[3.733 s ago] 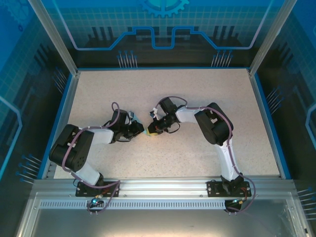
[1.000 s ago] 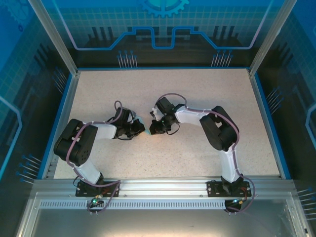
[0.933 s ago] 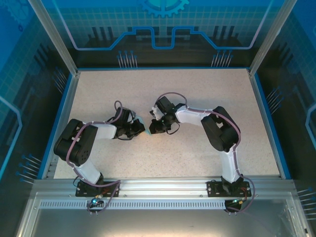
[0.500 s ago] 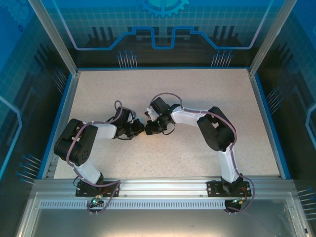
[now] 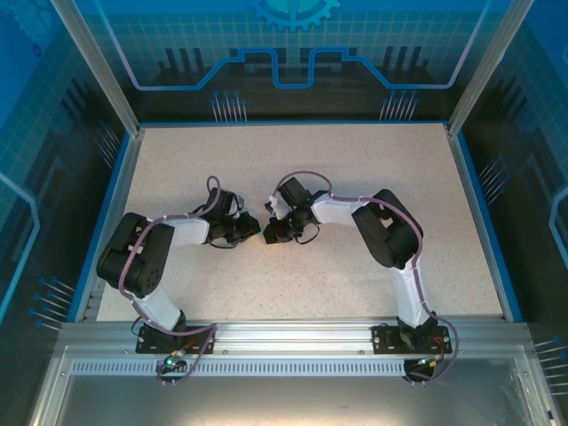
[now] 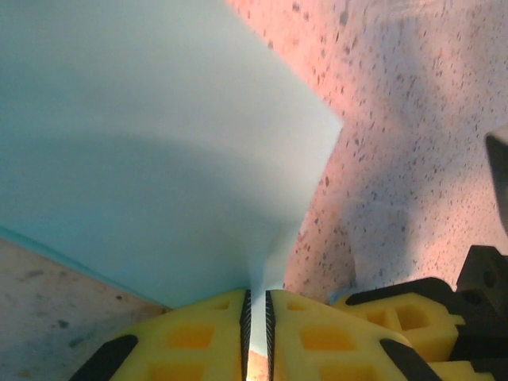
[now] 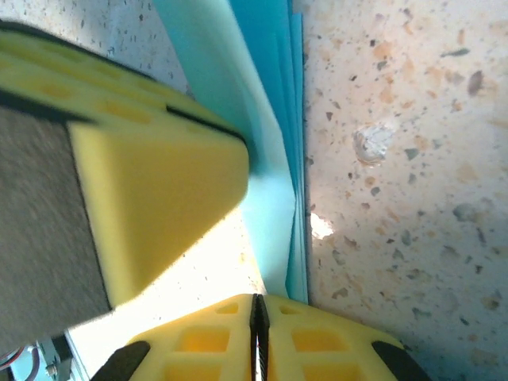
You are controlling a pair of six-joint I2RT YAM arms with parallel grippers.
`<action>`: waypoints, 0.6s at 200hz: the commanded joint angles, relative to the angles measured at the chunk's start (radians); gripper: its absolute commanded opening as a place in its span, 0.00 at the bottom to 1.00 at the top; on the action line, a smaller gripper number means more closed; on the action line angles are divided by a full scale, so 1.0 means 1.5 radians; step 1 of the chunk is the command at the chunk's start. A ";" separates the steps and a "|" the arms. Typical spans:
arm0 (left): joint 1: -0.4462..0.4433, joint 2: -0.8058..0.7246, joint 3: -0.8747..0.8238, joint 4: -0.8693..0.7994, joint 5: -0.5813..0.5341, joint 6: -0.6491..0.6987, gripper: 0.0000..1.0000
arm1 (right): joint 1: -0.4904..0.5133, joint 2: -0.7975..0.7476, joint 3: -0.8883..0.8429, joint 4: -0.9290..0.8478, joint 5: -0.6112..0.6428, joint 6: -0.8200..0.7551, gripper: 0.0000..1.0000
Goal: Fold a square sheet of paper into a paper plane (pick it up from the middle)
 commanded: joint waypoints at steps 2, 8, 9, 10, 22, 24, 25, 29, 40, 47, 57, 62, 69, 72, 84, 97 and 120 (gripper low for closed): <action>0.023 -0.008 0.034 -0.040 -0.013 0.073 0.16 | -0.017 0.018 -0.037 -0.059 0.039 0.006 0.10; 0.027 -0.006 0.041 -0.046 -0.011 0.079 0.16 | -0.017 0.017 -0.038 -0.059 0.039 0.006 0.10; 0.027 -0.006 0.043 -0.048 -0.010 0.080 0.16 | -0.018 0.017 -0.038 -0.060 0.039 0.006 0.10; 0.028 -0.006 0.044 -0.049 -0.009 0.081 0.16 | -0.018 0.017 -0.038 -0.059 0.038 0.007 0.10; 0.033 -0.005 0.055 -0.053 -0.002 0.096 0.17 | -0.019 0.018 -0.039 -0.061 0.037 0.006 0.10; 0.034 -0.005 0.056 -0.054 -0.002 0.098 0.17 | -0.019 0.018 -0.039 -0.061 0.037 0.006 0.10; 0.035 -0.005 0.057 -0.055 -0.002 0.100 0.17 | -0.019 0.018 -0.039 -0.061 0.037 0.006 0.10; 0.036 -0.005 0.060 -0.055 -0.002 0.103 0.17 | -0.019 0.018 -0.039 -0.061 0.037 0.006 0.10; 0.040 -0.004 0.070 -0.061 -0.003 0.117 0.17 | -0.020 0.020 -0.040 -0.062 0.037 0.007 0.10; 0.044 -0.004 0.074 -0.066 -0.005 0.123 0.17 | -0.021 0.019 -0.040 -0.062 0.036 0.006 0.10; 0.049 -0.003 0.078 -0.067 -0.005 0.129 0.17 | -0.022 0.019 -0.040 -0.062 0.035 0.007 0.10; 0.052 -0.003 0.078 -0.067 -0.005 0.131 0.17 | -0.022 0.019 -0.040 -0.062 0.035 0.007 0.10; 0.056 -0.003 0.077 -0.067 -0.004 0.135 0.17 | -0.022 0.019 -0.040 -0.063 0.035 0.008 0.10; 0.057 -0.003 0.077 -0.067 -0.004 0.136 0.17 | -0.022 0.019 -0.041 -0.063 0.035 0.009 0.10; 0.061 -0.005 0.073 -0.064 -0.001 0.143 0.17 | -0.023 0.019 -0.041 -0.062 0.035 0.009 0.10; 0.063 -0.007 0.067 -0.061 0.002 0.153 0.17 | -0.023 0.021 -0.040 -0.062 0.034 0.011 0.10; 0.068 -0.004 0.056 -0.051 0.004 0.165 0.17 | -0.023 0.024 -0.038 -0.064 0.034 0.011 0.10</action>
